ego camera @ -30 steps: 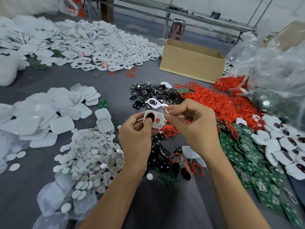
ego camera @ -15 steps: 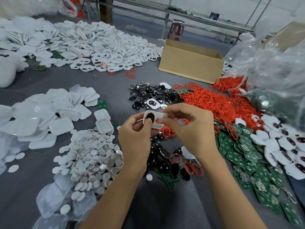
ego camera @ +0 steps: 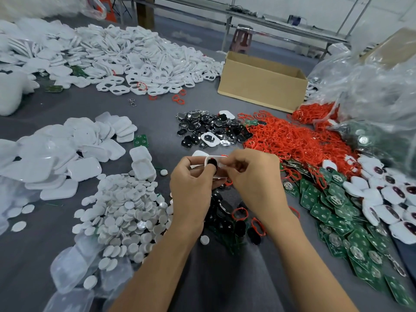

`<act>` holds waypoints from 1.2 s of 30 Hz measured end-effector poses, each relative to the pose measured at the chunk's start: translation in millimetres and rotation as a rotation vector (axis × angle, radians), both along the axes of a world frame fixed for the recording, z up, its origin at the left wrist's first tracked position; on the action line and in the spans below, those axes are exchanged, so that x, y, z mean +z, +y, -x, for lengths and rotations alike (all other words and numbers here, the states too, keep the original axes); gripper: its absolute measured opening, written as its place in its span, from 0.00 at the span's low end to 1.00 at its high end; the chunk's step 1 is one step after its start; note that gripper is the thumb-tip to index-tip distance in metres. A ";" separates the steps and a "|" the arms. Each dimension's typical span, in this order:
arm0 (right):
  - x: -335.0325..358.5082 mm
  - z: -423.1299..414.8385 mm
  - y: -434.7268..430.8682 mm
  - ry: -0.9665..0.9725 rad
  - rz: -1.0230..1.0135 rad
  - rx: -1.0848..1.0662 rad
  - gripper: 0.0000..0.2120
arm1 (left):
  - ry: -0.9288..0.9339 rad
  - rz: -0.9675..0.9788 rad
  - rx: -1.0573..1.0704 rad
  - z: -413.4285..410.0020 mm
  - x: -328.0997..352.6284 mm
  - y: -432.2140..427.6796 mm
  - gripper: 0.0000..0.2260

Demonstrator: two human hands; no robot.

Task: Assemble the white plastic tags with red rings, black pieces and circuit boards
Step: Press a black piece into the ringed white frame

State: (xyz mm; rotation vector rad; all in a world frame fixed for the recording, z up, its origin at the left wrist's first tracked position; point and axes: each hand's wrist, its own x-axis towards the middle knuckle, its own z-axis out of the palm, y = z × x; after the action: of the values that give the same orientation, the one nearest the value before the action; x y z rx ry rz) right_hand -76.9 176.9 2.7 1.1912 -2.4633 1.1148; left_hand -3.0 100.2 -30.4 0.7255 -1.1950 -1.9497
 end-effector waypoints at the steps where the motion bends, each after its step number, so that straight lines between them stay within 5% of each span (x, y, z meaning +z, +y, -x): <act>1: 0.4 0.2 -0.3 -0.017 -0.032 -0.009 0.07 | -0.012 0.012 -0.003 0.2 -0.6 0.4 0.01; 10: 4.8 -3.5 -0.7 0.036 -0.223 0.007 0.09 | -0.023 -0.013 -0.017 0.2 -1.9 1.7 0.02; 15: 4.1 -4.9 -0.4 0.076 -0.146 -0.050 0.02 | -0.007 0.007 -0.028 -0.1 -1.0 1.9 0.01; 30: 9.2 1.1 2.9 -0.096 -0.108 -0.069 0.06 | 0.022 0.095 -0.076 0.9 -4.9 5.5 0.03; 36: 16.3 3.8 6.9 -0.320 0.021 -0.027 0.09 | 0.061 0.125 -0.100 0.2 -5.5 3.1 0.02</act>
State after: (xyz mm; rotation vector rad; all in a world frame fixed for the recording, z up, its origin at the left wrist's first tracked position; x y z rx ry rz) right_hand -80.8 183.8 19.0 1.0386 -2.6780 1.4175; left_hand -3.2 103.3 -36.0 0.5476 -1.3250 -1.9428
